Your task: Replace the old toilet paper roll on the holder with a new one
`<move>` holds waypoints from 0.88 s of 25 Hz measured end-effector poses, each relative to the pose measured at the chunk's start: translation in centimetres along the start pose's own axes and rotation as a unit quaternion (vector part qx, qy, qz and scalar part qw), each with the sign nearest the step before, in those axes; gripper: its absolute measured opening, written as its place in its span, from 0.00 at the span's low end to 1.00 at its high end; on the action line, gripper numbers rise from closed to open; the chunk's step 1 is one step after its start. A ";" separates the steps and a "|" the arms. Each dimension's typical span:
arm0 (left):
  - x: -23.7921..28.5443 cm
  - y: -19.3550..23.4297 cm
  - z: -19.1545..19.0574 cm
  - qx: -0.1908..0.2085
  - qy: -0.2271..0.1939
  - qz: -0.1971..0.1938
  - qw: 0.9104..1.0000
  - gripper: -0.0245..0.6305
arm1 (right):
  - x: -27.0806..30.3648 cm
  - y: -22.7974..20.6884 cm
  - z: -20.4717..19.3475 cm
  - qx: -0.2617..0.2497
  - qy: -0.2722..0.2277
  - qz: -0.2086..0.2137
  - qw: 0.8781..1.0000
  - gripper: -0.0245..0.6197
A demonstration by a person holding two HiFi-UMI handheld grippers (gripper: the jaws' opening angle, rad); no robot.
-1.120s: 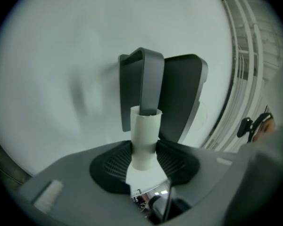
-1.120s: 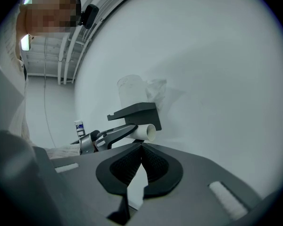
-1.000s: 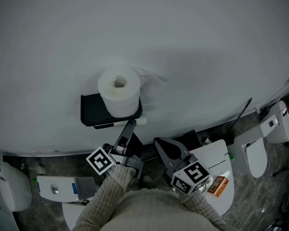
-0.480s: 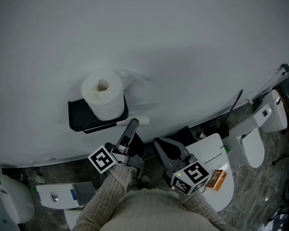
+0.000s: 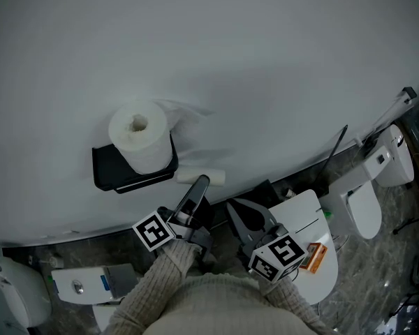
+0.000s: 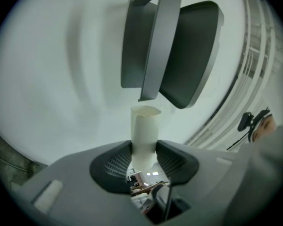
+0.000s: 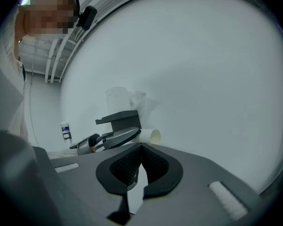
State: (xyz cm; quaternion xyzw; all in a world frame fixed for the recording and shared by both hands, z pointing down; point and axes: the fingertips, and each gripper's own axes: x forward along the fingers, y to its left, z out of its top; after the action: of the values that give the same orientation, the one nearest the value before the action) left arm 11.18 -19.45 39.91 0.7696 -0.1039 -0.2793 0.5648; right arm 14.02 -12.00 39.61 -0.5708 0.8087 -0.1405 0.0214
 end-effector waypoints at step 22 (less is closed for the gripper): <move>-7.8 -1.4 2.2 0.028 -0.078 0.027 0.996 0.27 | 3.4 4.2 2.2 -0.038 -0.012 0.076 0.996 0.03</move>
State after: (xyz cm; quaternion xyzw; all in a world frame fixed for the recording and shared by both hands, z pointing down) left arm 3.29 -17.03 40.59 0.7580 -0.1759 -0.3201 0.5405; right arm 9.41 -14.26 36.82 -0.5102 0.8540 -0.1002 0.0201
